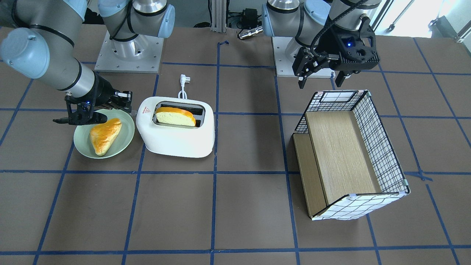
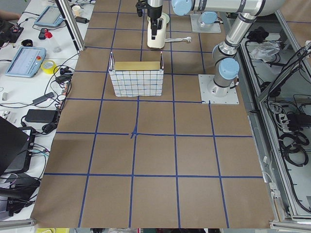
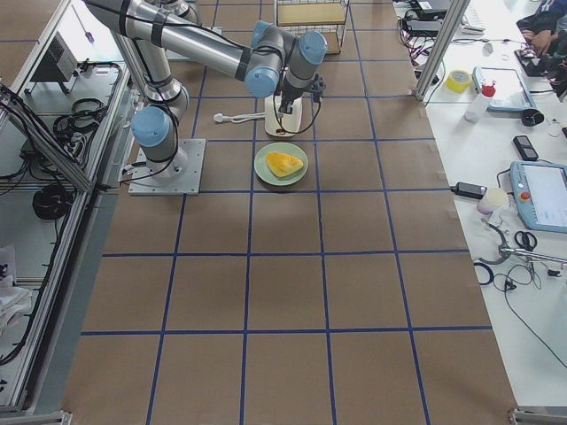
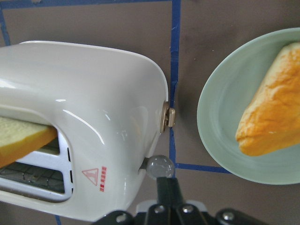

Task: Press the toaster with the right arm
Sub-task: 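Lower the right gripper toward the toaster's side lever beside the plate, then position the right gripper fingers on top of the toaster lever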

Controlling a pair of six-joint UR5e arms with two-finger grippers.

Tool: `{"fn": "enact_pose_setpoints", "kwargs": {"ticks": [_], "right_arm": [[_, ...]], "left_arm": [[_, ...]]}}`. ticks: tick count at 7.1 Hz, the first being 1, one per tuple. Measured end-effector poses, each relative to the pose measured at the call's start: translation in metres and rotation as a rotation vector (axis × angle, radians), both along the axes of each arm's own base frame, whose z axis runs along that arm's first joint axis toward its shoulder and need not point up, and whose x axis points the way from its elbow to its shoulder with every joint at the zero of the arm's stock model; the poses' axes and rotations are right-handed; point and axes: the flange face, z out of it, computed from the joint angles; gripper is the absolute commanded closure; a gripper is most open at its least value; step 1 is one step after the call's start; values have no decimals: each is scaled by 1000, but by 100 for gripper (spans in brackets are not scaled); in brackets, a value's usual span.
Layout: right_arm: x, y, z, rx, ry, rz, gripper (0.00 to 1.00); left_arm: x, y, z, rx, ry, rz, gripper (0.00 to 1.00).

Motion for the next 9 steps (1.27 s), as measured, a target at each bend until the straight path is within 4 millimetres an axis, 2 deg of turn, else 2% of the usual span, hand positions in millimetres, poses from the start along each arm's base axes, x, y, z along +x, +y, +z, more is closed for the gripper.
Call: {"fn": "enact_pose_setpoints", "kwargs": {"ticks": [4, 6, 9], "right_arm": [[-1, 3, -6, 31, -21, -98, 100], [0, 8, -15, 46, -21, -106, 100], [-1, 9, -19, 45, -20, -109, 100]], "left_arm": [[0, 0, 0, 0, 0, 0, 0], [0, 0, 0, 0, 0, 0, 0], [0, 0, 0, 0, 0, 0, 0]]}}
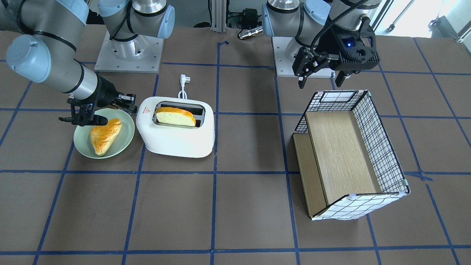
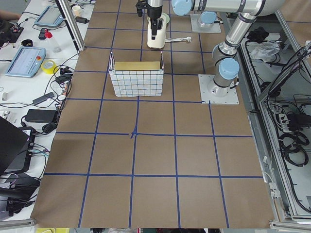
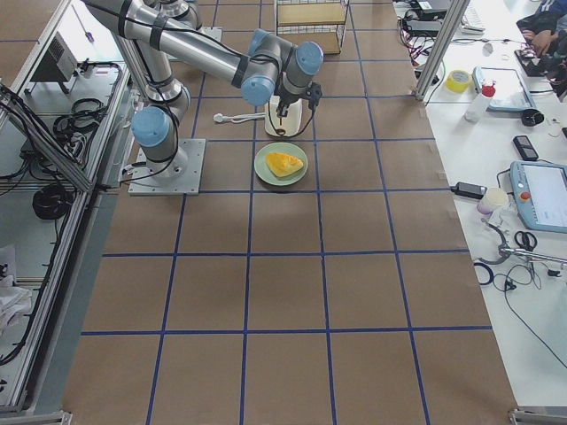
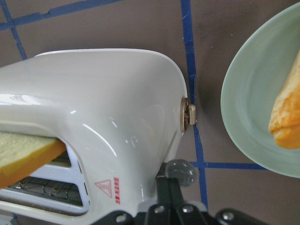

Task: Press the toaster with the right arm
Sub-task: 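Position the right gripper fingers on top of the toaster lever, then press the toaster lever down with the right gripper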

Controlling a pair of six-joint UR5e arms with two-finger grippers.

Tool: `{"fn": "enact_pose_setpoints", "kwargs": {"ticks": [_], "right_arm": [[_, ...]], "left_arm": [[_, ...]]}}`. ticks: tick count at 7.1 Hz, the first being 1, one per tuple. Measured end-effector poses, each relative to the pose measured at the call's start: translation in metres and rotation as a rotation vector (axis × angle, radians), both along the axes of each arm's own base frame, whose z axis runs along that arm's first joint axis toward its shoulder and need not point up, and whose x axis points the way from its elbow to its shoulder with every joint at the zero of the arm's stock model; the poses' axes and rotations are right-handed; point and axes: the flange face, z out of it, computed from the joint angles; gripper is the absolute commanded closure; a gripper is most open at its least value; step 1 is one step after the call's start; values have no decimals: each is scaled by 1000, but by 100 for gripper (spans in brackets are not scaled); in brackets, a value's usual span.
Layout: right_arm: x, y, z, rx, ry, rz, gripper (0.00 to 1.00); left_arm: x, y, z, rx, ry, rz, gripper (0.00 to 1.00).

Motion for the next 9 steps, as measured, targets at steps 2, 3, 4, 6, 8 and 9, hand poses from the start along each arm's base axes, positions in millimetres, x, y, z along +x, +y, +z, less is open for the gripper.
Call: {"fn": "enact_pose_setpoints", "kwargs": {"ticks": [2, 3, 4, 6, 8, 9], "right_arm": [[-5, 0, -3, 1, -3, -9, 100], [-12, 0, -6, 6, -8, -21, 100], [-17, 1, -10, 10, -11, -32, 100], [-19, 2, -12, 9, -25, -42, 100], [-18, 4, -18, 7, -34, -44, 100], [-18, 4, -22, 5, -36, -41, 100]], "left_arm": [[0, 0, 0, 0, 0, 0, 0], [0, 0, 0, 0, 0, 0, 0], [0, 0, 0, 0, 0, 0, 0], [0, 0, 0, 0, -1, 0, 0], [0, 0, 0, 0, -1, 0, 0], [0, 0, 0, 0, 0, 0, 0]]}}
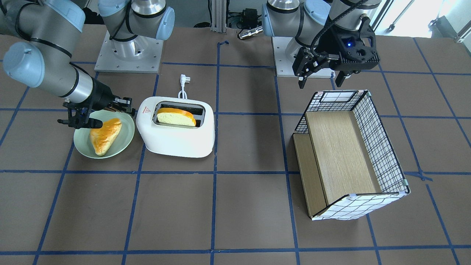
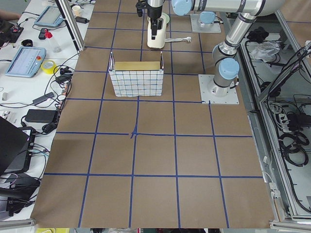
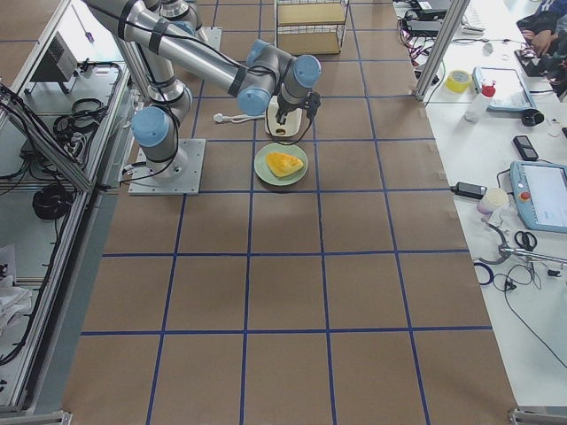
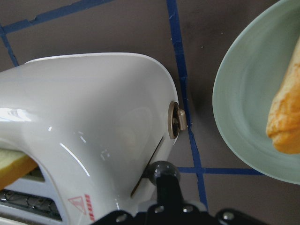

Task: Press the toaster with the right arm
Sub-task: 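Press the toaster lever down with the right gripper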

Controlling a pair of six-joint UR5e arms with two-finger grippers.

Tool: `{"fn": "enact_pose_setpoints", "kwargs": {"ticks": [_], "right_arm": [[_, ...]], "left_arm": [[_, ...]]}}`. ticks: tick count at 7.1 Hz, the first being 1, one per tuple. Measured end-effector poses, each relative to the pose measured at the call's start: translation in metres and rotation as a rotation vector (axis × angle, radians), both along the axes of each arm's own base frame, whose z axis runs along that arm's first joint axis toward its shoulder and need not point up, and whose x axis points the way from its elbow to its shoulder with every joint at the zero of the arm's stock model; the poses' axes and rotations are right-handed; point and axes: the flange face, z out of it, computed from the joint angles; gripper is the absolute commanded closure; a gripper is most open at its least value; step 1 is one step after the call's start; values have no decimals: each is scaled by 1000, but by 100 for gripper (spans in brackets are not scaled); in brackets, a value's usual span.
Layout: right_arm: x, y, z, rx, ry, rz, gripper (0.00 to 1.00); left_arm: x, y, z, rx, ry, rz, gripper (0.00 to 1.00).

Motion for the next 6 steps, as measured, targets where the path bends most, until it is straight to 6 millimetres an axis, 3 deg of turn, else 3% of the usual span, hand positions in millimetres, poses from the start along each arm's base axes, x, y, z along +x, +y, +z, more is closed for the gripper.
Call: {"fn": "enact_pose_setpoints", "kwargs": {"ticks": [6], "right_arm": [[1, -2, -20, -6, -16, 4, 100]], "left_arm": [[0, 0, 0, 0, 0, 0, 0]]}}
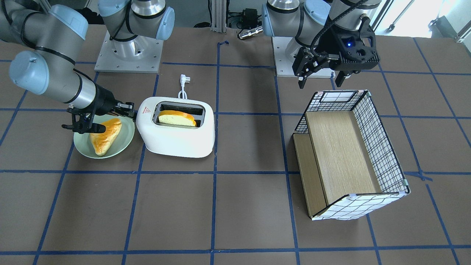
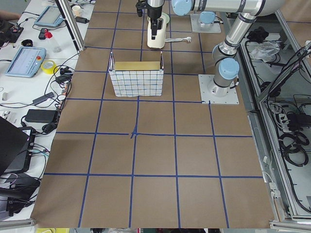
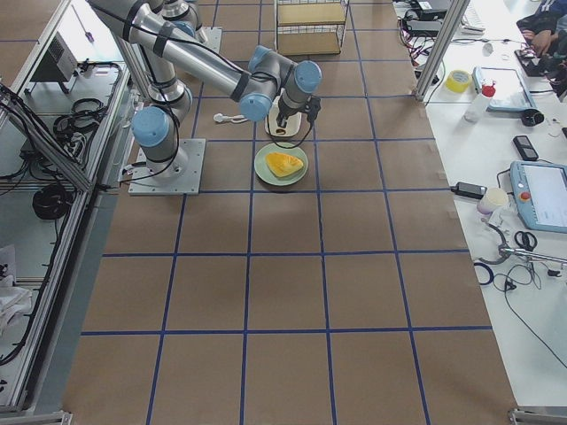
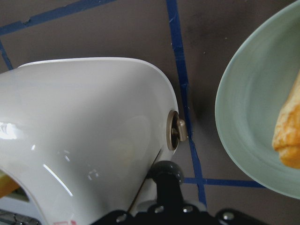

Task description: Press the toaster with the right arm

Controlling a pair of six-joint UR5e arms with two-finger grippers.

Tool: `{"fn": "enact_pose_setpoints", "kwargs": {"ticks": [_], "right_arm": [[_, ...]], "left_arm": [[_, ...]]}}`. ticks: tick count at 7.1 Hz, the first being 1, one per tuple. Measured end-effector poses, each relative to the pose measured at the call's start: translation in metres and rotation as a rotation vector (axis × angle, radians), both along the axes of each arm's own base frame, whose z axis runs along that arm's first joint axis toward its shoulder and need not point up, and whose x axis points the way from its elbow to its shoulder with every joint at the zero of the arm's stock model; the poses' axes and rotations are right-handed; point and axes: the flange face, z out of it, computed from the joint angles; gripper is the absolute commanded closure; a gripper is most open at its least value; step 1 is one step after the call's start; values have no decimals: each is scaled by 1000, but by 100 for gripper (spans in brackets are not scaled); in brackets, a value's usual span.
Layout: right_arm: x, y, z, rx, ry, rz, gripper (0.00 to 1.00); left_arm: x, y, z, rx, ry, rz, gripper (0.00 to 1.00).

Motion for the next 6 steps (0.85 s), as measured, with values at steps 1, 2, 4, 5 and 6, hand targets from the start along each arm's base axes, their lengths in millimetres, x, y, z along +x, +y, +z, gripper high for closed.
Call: {"fn": "enact_pose_setpoints", "kwargs": {"ticks": [1, 2, 4, 5, 6], "right_arm": [[1, 1, -3, -5, -4, 3, 100], [1, 1, -5, -8, -6, 4, 100], [0, 1, -6, -10, -7, 4, 100], [0, 1, -6, -10, -7, 3, 100], [-1, 0, -4, -13, -1, -1, 100]], "left_arm": [[0, 0, 0, 0, 0, 0, 0], [0, 0, 0, 0, 0, 0, 0], [0, 0, 0, 0, 0, 0, 0], [0, 0, 0, 0, 0, 0, 0], [0, 0, 0, 0, 0, 0, 0]]}}
